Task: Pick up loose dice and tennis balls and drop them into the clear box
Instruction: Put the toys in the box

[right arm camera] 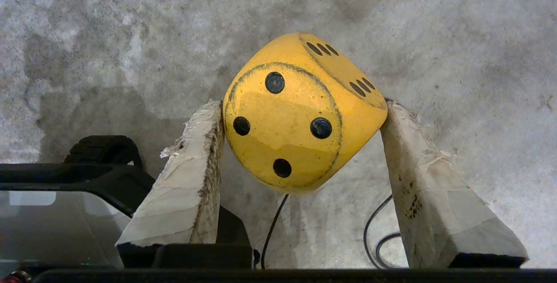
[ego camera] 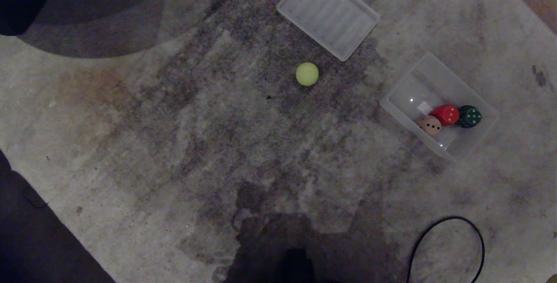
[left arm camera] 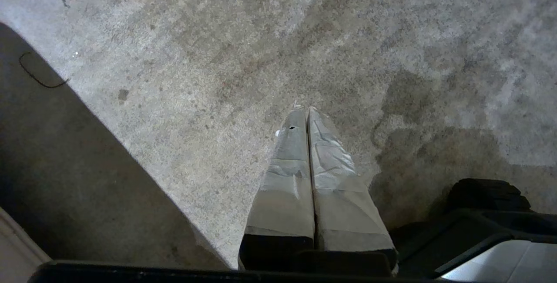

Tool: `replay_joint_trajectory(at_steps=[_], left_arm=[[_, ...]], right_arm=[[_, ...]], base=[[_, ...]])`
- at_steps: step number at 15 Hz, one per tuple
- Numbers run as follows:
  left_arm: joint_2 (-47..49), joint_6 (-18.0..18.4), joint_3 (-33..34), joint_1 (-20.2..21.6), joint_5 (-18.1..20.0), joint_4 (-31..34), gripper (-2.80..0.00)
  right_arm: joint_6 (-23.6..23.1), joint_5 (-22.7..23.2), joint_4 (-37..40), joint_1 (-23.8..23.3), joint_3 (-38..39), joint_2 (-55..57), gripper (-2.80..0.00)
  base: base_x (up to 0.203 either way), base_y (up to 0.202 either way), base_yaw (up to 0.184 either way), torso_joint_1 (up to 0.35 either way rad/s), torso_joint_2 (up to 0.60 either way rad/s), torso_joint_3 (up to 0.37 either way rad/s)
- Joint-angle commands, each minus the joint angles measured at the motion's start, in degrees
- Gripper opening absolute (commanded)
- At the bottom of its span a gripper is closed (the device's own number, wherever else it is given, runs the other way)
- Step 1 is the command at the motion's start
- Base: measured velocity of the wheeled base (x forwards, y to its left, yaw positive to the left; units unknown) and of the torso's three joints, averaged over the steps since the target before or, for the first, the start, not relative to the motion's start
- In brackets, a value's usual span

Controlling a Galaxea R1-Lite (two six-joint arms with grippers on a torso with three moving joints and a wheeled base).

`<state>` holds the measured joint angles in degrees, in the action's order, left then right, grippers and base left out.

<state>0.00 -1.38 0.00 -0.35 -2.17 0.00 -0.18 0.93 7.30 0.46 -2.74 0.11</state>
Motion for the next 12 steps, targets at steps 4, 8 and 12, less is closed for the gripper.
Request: replay_joint_trajectory(at_steps=[4, 8, 12], left_arm=[[0.1, 0.1, 0.1, 0.0, 0.1, 0.1, -2.8], [0.1, 0.3, 0.1, 0.0, 0.3, 0.0, -2.8], [0.1, 0.2, 0.1, 0.0, 0.2, 0.1, -2.8]], right_arm=[[0.0, 0.0, 0.0, 0.0, 0.0, 0.0, -2.8], [0.1, 0.0, 0.0, 0.0, 0.0, 0.0, -2.8], [0.0, 0.0, 0.0, 0.0, 0.0, 0.0, -2.8]], base=[[0.0, 0.0, 0.0, 0.0, 0.0, 0.0], [0.0, 0.0, 0.0, 0.0, 0.0, 0.0], [0.0, 0.0, 0.0, 0.0, 0.0, 0.0]])
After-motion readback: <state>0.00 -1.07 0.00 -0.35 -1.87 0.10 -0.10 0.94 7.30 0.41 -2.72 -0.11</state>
